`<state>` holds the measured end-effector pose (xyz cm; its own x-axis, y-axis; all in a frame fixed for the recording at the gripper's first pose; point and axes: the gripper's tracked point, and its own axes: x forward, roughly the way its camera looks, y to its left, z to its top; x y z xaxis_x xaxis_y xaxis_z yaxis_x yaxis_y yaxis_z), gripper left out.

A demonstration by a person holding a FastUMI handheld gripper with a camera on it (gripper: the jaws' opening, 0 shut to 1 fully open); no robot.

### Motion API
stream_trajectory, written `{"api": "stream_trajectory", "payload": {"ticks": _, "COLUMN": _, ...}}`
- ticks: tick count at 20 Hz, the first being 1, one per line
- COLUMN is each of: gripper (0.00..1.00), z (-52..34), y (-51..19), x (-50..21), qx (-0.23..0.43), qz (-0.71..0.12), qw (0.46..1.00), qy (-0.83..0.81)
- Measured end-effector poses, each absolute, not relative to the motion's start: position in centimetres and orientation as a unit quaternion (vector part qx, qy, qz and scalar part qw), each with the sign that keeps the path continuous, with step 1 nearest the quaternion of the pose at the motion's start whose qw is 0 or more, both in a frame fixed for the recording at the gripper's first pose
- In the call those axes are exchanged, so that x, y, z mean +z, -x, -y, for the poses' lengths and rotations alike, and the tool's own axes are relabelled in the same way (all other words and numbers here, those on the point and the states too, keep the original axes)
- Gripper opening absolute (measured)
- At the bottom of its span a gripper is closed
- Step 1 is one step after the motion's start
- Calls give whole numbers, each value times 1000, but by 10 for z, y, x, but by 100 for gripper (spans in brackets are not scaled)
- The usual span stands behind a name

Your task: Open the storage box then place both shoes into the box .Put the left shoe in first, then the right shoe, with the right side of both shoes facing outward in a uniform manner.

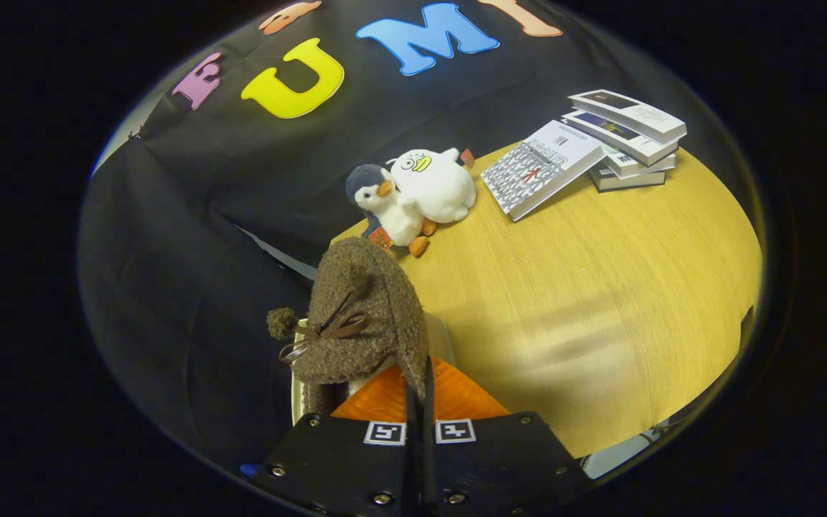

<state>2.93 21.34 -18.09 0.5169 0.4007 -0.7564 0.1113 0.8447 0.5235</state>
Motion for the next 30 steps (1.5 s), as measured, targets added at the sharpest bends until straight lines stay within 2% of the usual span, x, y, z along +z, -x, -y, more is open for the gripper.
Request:
{"api": "stream_trajectory", "payload": {"ticks": 6, "gripper": 1, "z": -274, "y": -23, "x": -188, "qx": 117, "qz": -498, "qw": 819, "qy": -258}}
{"api": "stream_trajectory", "payload": {"ticks": 12, "gripper": 1, "z": -289, "y": -14, "x": -221, "qx": 96, "qz": -518, "qw": 818, "qy": -231}}
{"api": "stream_trajectory", "payload": {"ticks": 15, "gripper": 7, "z": -295, "y": -20, "x": -217, "qx": 104, "qz": -507, "qw": 816, "qy": -256}}
{"api": "stream_trajectory", "payload": {"ticks": 18, "gripper": 54, "z": -292, "y": -28, "x": -198, "qx": 112, "qz": -474, "qw": 836, "qy": -254}}
{"api": "stream_trajectory", "payload": {"ticks": 19, "gripper": 62, "z": -289, "y": -31, "x": -192, "qx": 115, "qz": -464, "qw": 843, "qy": -246}}
{"api": "stream_trajectory", "payload": {"ticks": 20, "gripper": 83, "z": -282, "y": -37, "x": -188, "qx": 115, "qz": -456, "qw": 851, "qy": -234}}
{"api": "stream_trajectory", "payload": {"ticks": 22, "gripper": 98, "z": -273, "y": -38, "x": -177, "qx": 118, "qz": -434, "qw": 866, "qy": -219}}
{"api": "stream_trajectory", "payload": {"ticks": 30, "gripper": 98, "z": -207, "y": -53, "x": -113, "qx": 119, "qz": -336, "qw": 922, "qy": -152}}
